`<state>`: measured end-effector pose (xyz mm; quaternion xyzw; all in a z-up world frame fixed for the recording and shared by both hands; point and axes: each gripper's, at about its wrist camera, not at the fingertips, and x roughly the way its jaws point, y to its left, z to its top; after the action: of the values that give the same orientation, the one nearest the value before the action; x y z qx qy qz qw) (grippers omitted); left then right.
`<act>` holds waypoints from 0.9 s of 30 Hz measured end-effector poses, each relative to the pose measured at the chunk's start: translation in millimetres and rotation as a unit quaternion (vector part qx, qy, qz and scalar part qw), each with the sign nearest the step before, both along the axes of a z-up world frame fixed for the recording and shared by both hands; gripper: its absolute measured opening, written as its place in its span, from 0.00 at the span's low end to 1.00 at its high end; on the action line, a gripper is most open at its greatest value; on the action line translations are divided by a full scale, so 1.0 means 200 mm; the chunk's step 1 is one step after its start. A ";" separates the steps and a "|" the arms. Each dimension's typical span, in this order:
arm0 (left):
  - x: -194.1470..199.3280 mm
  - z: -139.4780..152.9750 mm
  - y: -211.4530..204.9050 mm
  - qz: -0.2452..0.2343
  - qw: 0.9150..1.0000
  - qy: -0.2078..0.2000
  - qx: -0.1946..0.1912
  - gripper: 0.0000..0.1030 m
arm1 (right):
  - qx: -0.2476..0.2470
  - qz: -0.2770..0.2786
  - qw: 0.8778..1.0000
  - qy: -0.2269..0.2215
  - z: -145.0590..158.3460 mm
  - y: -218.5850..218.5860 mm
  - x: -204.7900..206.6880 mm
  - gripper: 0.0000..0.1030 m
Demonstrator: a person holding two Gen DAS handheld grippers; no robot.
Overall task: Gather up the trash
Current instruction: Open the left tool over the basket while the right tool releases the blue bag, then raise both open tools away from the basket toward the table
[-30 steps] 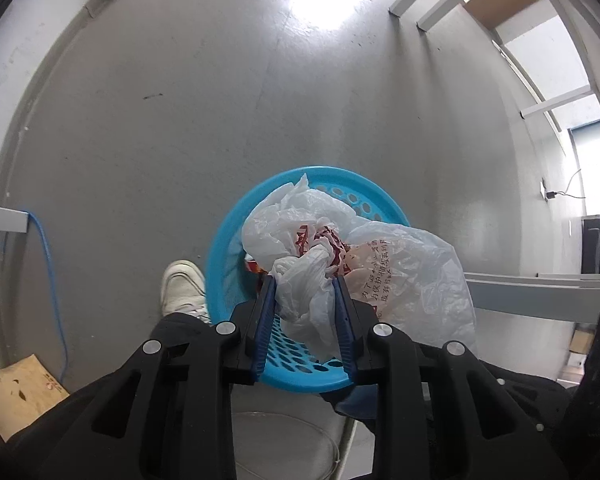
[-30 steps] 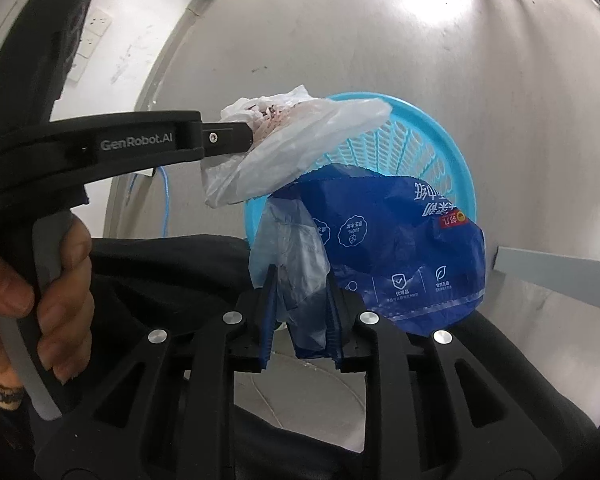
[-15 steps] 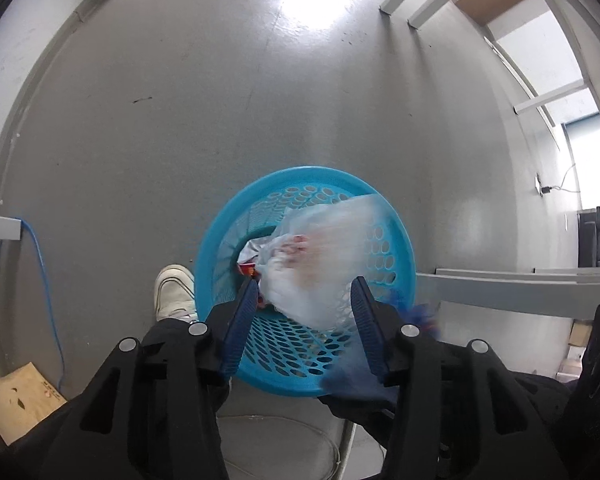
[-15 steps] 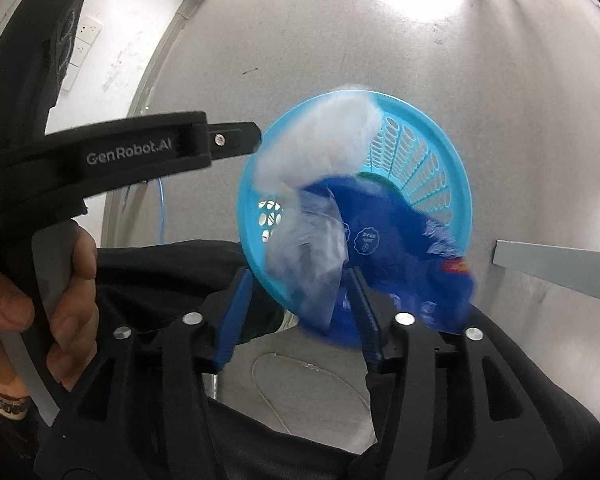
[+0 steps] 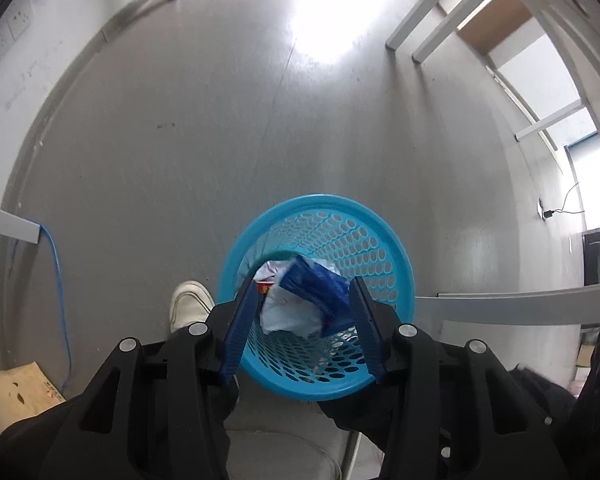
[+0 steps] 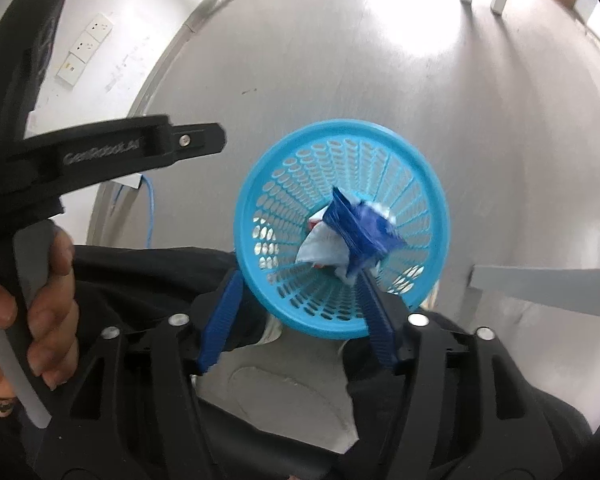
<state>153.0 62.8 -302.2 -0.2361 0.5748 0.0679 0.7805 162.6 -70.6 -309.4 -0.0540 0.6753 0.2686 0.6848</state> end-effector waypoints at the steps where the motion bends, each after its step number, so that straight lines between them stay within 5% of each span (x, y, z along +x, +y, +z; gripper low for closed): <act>1: -0.01 0.02 0.00 -0.001 1.000 -0.003 0.005 0.45 | -0.002 0.003 1.000 -0.010 0.02 0.00 -0.01 0.59; 9: -0.16 0.21 -0.04 -0.017 0.995 -0.046 0.082 0.62 | 0.007 0.014 0.999 -0.041 0.15 -0.03 -0.08 0.59; 19: -0.29 0.38 -0.12 -0.049 0.989 -0.084 0.115 0.69 | 0.066 0.000 0.995 -0.076 0.41 -0.17 -0.21 0.75; 27: -0.48 0.58 -0.08 -0.035 0.983 -0.119 0.136 0.76 | 0.042 0.001 0.993 -0.112 0.56 -0.23 -0.28 0.76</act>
<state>57.3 45.9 -185.5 -0.1144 0.4714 0.0897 0.8698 105.9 -117.2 -197.4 -0.0558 0.5827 0.2900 0.7571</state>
